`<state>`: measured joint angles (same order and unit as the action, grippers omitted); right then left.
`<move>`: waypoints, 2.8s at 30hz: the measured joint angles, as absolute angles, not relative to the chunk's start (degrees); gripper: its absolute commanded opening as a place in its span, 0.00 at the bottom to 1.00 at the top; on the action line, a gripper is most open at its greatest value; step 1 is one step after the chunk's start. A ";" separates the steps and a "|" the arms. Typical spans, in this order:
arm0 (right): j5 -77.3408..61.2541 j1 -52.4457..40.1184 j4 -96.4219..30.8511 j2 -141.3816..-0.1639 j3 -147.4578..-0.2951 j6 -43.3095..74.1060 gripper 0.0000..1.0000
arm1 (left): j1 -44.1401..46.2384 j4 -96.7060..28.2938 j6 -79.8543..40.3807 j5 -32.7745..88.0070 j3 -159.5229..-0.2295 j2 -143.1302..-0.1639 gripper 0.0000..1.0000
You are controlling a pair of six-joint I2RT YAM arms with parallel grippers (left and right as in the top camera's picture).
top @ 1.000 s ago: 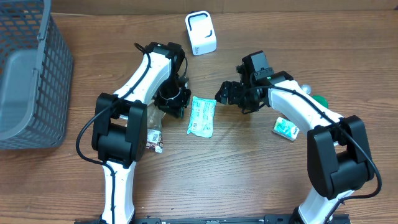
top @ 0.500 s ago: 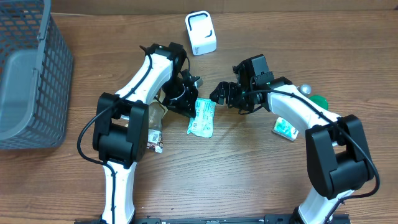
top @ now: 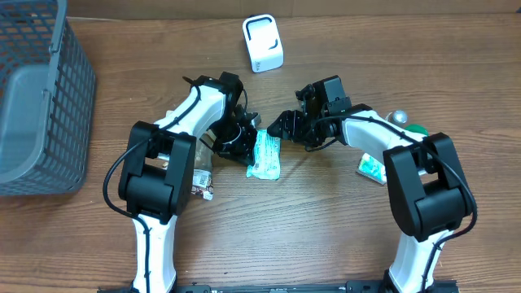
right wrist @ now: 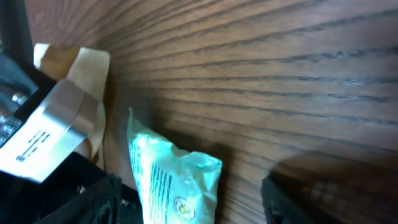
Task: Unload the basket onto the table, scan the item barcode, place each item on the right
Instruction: 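Grip the wipes pack with the right gripper and release with the left, then retract the left arm back toward the basket at left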
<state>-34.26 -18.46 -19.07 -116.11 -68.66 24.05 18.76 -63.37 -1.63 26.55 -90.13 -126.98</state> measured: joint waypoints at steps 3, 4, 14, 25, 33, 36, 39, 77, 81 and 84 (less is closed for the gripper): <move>-35.42 -18.46 -18.83 -116.55 -68.69 23.99 0.65 | 18.76 -63.07 -2.02 26.55 -89.91 -126.85 0.14; -35.88 -18.46 -18.74 -116.75 -68.69 24.03 0.63 | 18.76 -63.05 -2.13 26.55 -89.91 -126.85 0.14; -36.69 -18.48 -17.56 -117.73 -68.69 24.77 0.51 | 18.79 -62.72 -3.31 25.52 -89.69 -126.52 0.14; -38.96 -20.29 -16.58 -119.57 -69.06 25.80 0.32 | 18.79 -62.65 -4.10 25.21 -89.69 -126.48 0.15; -38.72 -20.29 -16.82 -119.92 -69.06 25.89 0.24 | 18.79 -62.61 -4.16 25.02 -89.65 -126.41 0.16; -38.61 -20.29 -17.08 -119.96 -69.06 25.89 0.23 | 18.79 -62.61 -4.16 24.88 -89.65 -126.41 0.16; -38.57 -20.27 -17.15 -119.98 -69.06 25.89 0.22 | 18.79 -62.61 -4.16 24.86 -89.65 -126.41 0.15; -39.51 -19.86 -17.15 -120.29 -69.06 25.82 0.04 | -8.69 -64.53 -16.64 -1.78 -100.16 -114.17 1.00; -39.53 -19.86 -17.15 -120.29 -69.06 25.82 0.04 | -8.82 -65.58 -16.58 -1.76 -100.16 -114.17 1.00; -39.53 -19.86 -17.17 -120.29 -69.06 25.82 0.04 | -8.71 -65.58 -16.60 -1.78 -100.16 -114.17 1.00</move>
